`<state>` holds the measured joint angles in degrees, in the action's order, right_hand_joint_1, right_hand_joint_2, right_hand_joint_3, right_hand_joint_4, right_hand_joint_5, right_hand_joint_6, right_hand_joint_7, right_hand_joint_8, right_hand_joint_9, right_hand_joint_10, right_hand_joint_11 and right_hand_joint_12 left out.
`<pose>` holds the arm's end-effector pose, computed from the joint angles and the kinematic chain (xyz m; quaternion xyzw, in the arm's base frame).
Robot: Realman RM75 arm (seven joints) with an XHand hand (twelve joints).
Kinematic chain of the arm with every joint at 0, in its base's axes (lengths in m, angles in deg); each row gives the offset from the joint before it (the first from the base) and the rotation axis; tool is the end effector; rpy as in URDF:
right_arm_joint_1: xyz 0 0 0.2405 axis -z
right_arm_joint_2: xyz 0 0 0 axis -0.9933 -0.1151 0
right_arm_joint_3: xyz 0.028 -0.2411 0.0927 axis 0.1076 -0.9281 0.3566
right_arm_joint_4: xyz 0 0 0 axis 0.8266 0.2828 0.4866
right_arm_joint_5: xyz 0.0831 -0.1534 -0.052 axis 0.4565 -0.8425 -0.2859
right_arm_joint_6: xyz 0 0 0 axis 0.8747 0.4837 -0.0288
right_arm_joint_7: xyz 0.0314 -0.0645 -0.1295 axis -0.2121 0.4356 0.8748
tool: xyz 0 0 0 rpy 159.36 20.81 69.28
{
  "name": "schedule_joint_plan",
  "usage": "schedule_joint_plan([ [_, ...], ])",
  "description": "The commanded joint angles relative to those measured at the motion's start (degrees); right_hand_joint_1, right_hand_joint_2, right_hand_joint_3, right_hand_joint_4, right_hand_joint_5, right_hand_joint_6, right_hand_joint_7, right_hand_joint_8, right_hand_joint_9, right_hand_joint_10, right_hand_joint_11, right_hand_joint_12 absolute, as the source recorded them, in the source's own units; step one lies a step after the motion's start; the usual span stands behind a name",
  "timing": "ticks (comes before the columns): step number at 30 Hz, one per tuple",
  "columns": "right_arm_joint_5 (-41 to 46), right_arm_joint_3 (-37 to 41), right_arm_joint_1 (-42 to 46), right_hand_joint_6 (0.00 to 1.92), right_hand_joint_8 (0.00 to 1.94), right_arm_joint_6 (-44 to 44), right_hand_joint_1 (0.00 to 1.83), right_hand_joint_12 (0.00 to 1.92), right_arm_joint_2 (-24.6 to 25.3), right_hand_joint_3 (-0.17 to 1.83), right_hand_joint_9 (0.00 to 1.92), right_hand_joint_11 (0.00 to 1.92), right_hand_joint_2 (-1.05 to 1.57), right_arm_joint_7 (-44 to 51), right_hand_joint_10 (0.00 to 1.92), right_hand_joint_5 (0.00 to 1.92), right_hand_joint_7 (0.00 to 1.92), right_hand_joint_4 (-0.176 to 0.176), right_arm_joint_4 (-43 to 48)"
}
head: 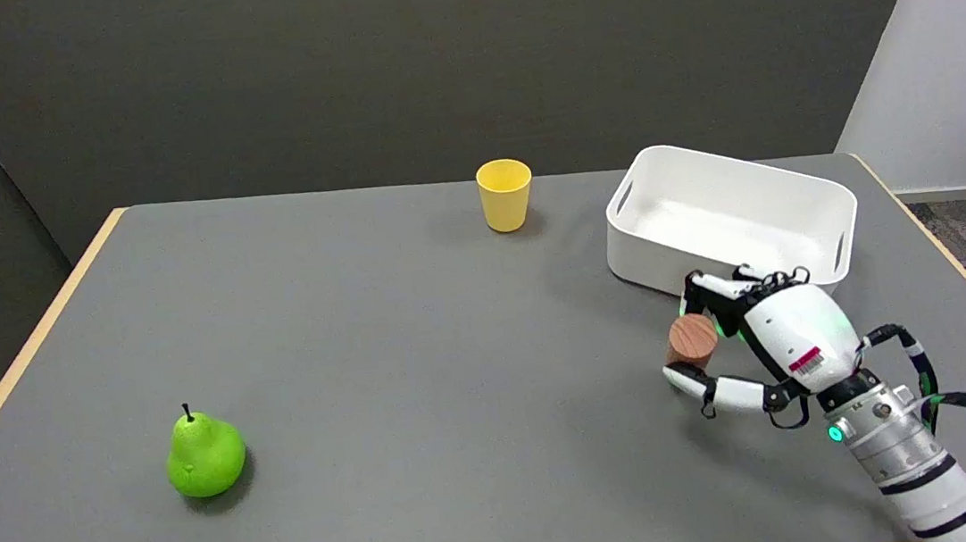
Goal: Place the wooden cylinder in the box.
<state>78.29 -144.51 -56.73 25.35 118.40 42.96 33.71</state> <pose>-0.2720 -0.1635 0.3788 0.7184 0.0425 0.1755 0.6718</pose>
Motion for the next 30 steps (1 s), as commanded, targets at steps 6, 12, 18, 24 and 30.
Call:
schedule_joint_plan([
  [6, -1.7, 7.7, -7.2, 1.47, 1.94, -5.8, 0.96, 1.92, -5.1, 0.77, 1.13, 0.65, 0.85, 3.6, 1.92, 0.82, 0.84, 0.155, 9.3],
  [12, -1.4, 13.2, -14.6, 1.48, 1.94, -14.7, 0.96, 1.92, -7.0, 0.77, 1.13, 0.65, 0.85, 3.6, 1.92, 0.82, 0.81, 0.162, 9.9],
  [18, 0.2, 16.9, -22.9, 1.49, 1.94, -22.1, 0.95, 1.92, -6.8, 0.77, 1.12, 0.64, 0.85, 2.8, 1.92, 0.81, 0.80, 0.176, 3.0],
  [24, 4.8, 19.1, -28.5, 1.49, 1.94, -28.5, 0.94, 1.92, -7.7, 0.77, 1.11, 0.63, 0.85, 2.8, 1.92, 0.81, 0.79, 0.176, -4.0],
  [30, 10.2, 17.9, -28.5, 1.50, 1.94, -29.2, 0.94, 1.92, -7.9, 0.78, 1.10, 0.61, 0.86, 2.8, 1.92, 0.80, 0.79, 0.176, -10.8],
])
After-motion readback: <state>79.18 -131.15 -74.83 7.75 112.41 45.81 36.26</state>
